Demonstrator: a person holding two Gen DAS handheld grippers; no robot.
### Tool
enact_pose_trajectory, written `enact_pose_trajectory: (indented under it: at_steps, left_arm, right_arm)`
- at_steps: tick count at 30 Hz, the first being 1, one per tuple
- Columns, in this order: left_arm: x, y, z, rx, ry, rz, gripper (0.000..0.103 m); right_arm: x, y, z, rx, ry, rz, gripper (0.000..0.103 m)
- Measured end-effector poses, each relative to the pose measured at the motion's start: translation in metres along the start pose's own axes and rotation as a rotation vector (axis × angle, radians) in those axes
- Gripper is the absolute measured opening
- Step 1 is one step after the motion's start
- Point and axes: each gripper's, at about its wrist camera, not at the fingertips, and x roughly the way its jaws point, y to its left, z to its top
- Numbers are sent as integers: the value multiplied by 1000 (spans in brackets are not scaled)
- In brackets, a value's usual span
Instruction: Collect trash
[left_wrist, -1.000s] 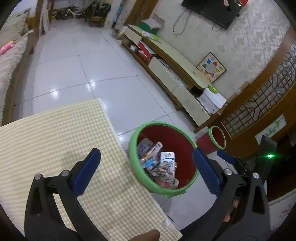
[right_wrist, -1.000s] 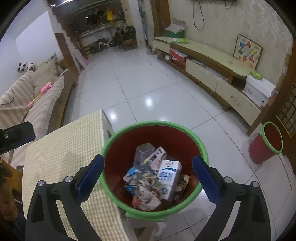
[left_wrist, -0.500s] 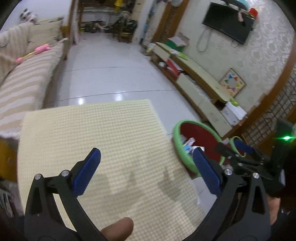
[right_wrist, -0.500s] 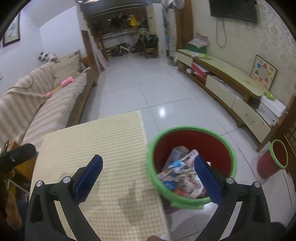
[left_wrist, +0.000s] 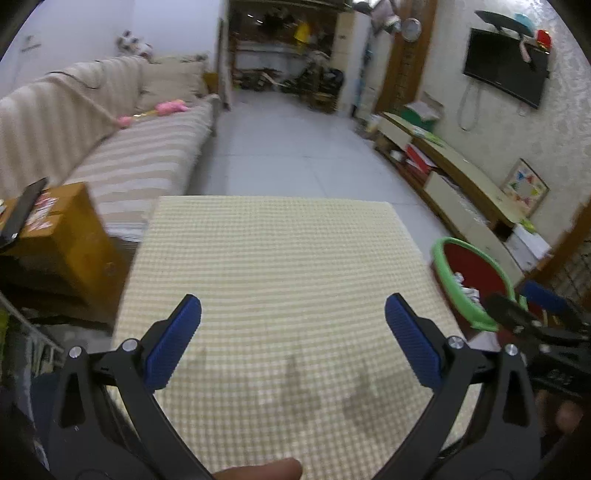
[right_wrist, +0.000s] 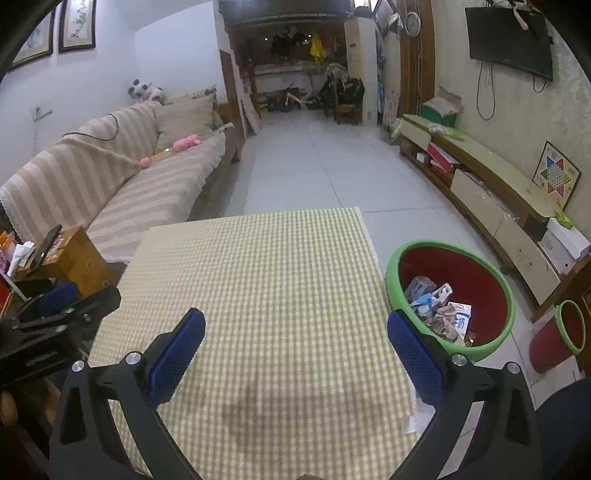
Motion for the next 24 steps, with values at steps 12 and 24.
enact_pose_trajectory:
  at_steps: [12, 24]
  left_arm:
    - [-9, 6, -51, 57, -45, 89, 98]
    - [-7, 32, -56, 9, -73, 143, 98]
  right_arm:
    - [-1, 18, -20, -54, -45, -44, 96]
    - [13, 22, -38, -62, -56, -54, 96]
